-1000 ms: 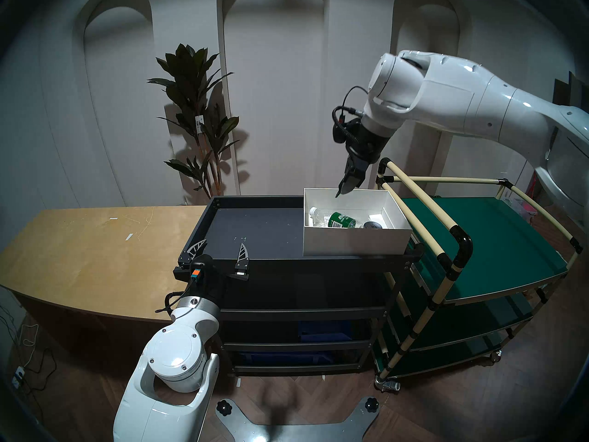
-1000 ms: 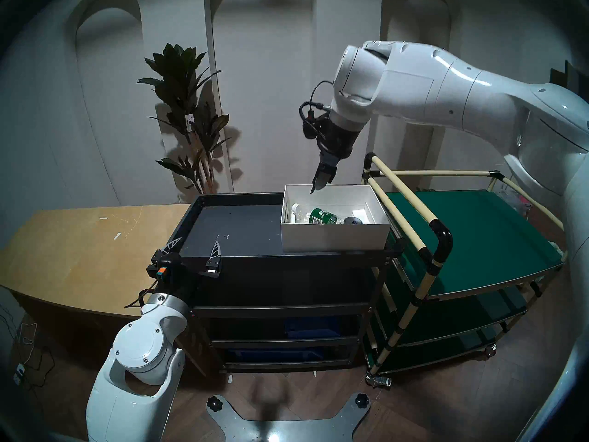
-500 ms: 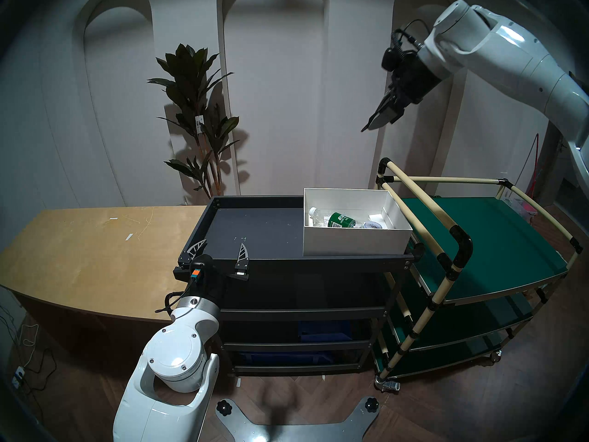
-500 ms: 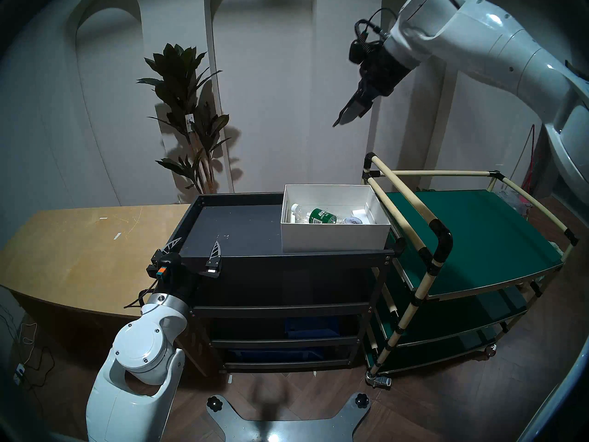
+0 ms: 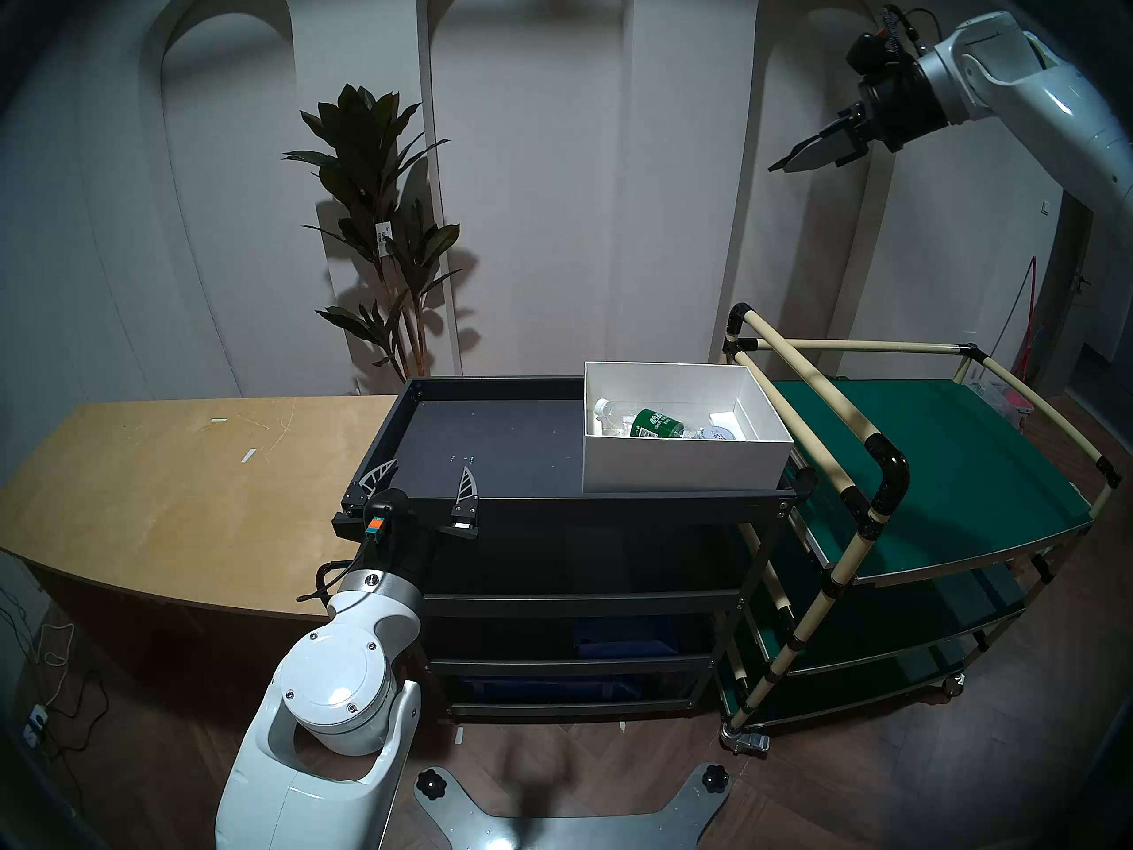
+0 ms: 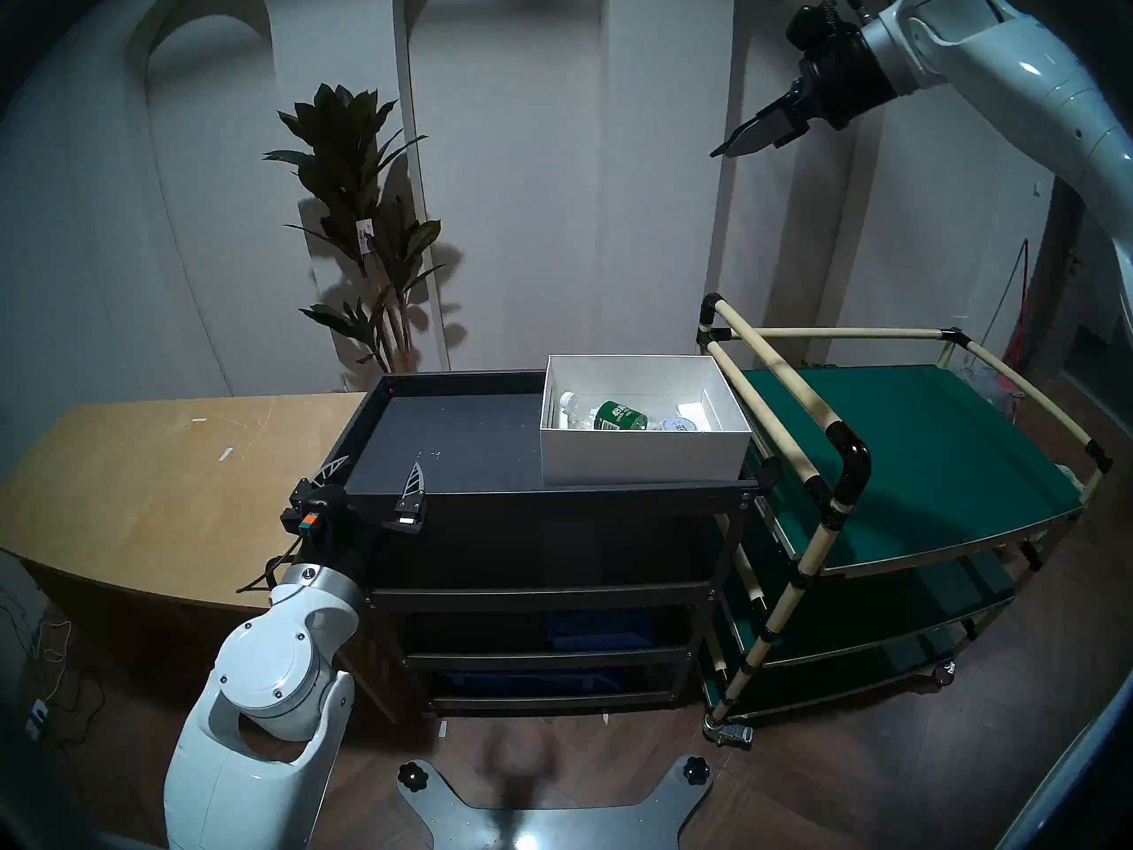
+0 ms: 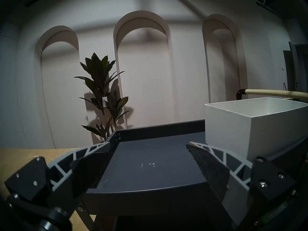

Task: Put the storage box onto the shelf

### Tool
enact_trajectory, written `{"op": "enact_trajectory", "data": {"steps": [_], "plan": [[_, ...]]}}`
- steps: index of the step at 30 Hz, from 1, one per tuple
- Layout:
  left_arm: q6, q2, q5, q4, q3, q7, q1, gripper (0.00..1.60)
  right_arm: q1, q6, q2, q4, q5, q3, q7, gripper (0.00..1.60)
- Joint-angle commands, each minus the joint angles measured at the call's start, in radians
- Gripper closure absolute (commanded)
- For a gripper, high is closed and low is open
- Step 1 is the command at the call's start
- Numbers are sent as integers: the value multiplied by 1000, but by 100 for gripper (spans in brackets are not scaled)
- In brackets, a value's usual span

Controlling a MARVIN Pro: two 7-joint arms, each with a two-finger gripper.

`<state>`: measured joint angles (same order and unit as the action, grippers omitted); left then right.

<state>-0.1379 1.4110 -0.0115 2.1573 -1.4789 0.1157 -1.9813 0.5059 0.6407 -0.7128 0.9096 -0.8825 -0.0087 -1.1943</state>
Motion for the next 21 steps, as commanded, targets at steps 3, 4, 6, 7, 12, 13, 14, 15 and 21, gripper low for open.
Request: {"op": "enact_trajectory", "data": {"steps": [3,4,6,7,12,13,14,15,21], "plan": [[6,-1,3,28,-2,-1,-2,0,-65,-32,140,123,-119,15,-111,0],[6,-1,3,28,-2,-1,-2,0,-72,-37,162,152,-130,14,-121,0],[6,-2,4,28,-2,-1,-2,0,-82,-45,177,179,-147,12,-121,0],[6,-2,4,28,-2,-1,-2,0,-85,-51,195,197,-160,16,-127,0],[6,-3,5,29,-2,0,-3,0,-76,-88,259,200,-190,31,-121,0],[6,-3,6,29,-2,0,-3,0,-75,-95,273,202,-192,33,-121,0],[6,-4,6,29,-2,0,-3,0,-73,-102,283,196,-194,37,-121,0],[6,-4,6,29,-2,0,-3,0,-73,-111,302,200,-194,38,-121,0],[5,-5,6,28,-2,1,-3,0,-64,-171,369,195,-160,38,-119,0]]}}
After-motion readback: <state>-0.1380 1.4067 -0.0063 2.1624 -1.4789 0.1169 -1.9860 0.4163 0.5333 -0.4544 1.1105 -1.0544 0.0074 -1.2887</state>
